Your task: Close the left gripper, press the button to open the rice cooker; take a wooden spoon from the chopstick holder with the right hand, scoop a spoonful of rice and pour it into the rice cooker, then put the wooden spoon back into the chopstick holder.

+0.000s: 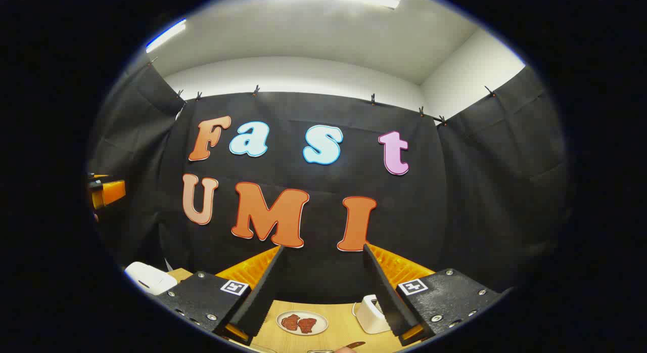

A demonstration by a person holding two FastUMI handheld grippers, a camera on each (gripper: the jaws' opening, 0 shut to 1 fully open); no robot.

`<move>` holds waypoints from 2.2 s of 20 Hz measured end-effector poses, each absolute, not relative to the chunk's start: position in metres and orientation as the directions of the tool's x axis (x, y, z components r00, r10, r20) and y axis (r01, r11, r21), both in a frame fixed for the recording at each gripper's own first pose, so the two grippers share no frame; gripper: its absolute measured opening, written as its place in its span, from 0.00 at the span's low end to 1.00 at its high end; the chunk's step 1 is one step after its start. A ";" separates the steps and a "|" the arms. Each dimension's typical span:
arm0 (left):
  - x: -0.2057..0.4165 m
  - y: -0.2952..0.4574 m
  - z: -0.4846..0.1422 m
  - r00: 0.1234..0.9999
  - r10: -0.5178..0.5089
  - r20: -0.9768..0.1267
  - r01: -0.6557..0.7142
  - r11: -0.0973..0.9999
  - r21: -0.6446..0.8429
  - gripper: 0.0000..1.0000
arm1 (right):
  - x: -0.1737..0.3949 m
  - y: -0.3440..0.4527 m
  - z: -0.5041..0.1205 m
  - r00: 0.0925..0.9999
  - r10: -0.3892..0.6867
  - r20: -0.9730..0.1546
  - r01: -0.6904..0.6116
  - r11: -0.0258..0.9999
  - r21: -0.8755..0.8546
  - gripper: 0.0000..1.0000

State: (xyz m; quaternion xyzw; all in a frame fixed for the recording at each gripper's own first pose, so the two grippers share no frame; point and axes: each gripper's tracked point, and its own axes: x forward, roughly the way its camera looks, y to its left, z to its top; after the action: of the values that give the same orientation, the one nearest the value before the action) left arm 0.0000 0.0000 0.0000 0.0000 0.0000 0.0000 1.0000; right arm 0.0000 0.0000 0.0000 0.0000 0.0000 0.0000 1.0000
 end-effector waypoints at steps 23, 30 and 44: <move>0.024 0.053 0.017 0.991 0.104 -0.089 -0.093 0.988 0.122 0.96 | 0.003 -0.024 0.015 0.999 -0.033 0.030 0.033 0.999 -0.004 0.96; 0.034 0.062 -0.020 0.958 0.115 -0.263 -0.088 0.990 0.110 0.10 | -0.002 -0.034 0.010 0.998 -0.069 0.001 0.069 0.997 -0.017 0.96; -0.005 0.095 -0.217 0.483 -0.025 -0.875 -0.174 0.977 -0.124 0.05 | -0.025 -0.052 -0.029 0.980 -0.153 -0.124 0.145 0.987 -0.072 0.95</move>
State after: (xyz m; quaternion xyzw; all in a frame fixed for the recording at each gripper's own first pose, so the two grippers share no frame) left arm -0.0055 0.0946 -0.2167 -0.0982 0.5063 0.0433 0.8556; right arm -0.0253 -0.0516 -0.0294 -0.0312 0.0649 -0.0748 0.9946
